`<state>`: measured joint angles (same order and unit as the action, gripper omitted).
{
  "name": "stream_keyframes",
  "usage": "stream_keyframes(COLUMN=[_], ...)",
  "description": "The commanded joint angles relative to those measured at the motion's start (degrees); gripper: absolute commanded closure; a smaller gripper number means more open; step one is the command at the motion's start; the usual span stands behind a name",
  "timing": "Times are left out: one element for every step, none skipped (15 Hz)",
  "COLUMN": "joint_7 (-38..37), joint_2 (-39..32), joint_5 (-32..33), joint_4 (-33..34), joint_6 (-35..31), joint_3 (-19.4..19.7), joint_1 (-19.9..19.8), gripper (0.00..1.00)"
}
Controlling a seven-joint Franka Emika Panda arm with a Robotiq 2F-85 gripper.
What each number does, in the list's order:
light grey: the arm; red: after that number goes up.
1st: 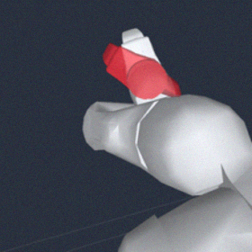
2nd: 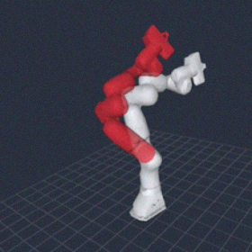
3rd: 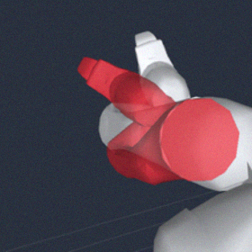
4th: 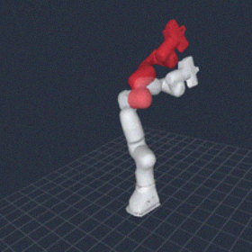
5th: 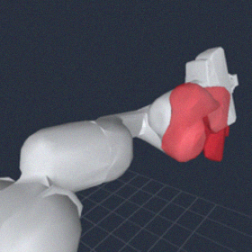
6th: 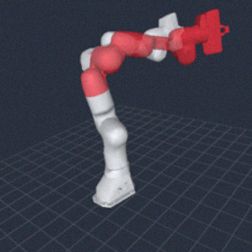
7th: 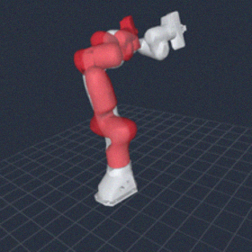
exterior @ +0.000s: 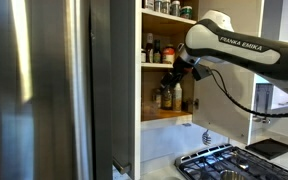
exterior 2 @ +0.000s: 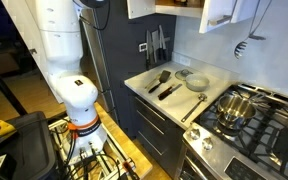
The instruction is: Place the clear container on the bottom shelf upside down.
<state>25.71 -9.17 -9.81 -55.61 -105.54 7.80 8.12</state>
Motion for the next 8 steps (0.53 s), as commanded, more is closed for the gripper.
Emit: stream_keyframes(joint_7=[-3.0, -4.6, -1.9, -2.6, -2.9, -3.1, -3.1, -3.1], joint_2=[1.5, 2.0, 0.7, 0.9, 1.1, 1.1, 1.1, 1.1], joint_5=[-0.3, 2.8, 0.4, 0.9, 1.1, 1.2, 1.2, 1.2], joint_4=[-0.4, -1.2, 0.2, 0.2, 0.2, 0.2, 0.1, 0.1], joint_6=[0.2, -2.4, -0.7, -1.4, -1.6, -1.7, -1.8, -1.8], joint_3=[-0.5, -0.4, -0.5, -0.5, -0.5, -0.5, -0.5, -0.5], joint_1=[0.8, 1.7, 0.7, 0.9, 1.1, 1.2, 1.2, 1.2], gripper=[0.0, 0.0, 0.0, 0.0, 0.0, 0.0, 0.0, 0.0])
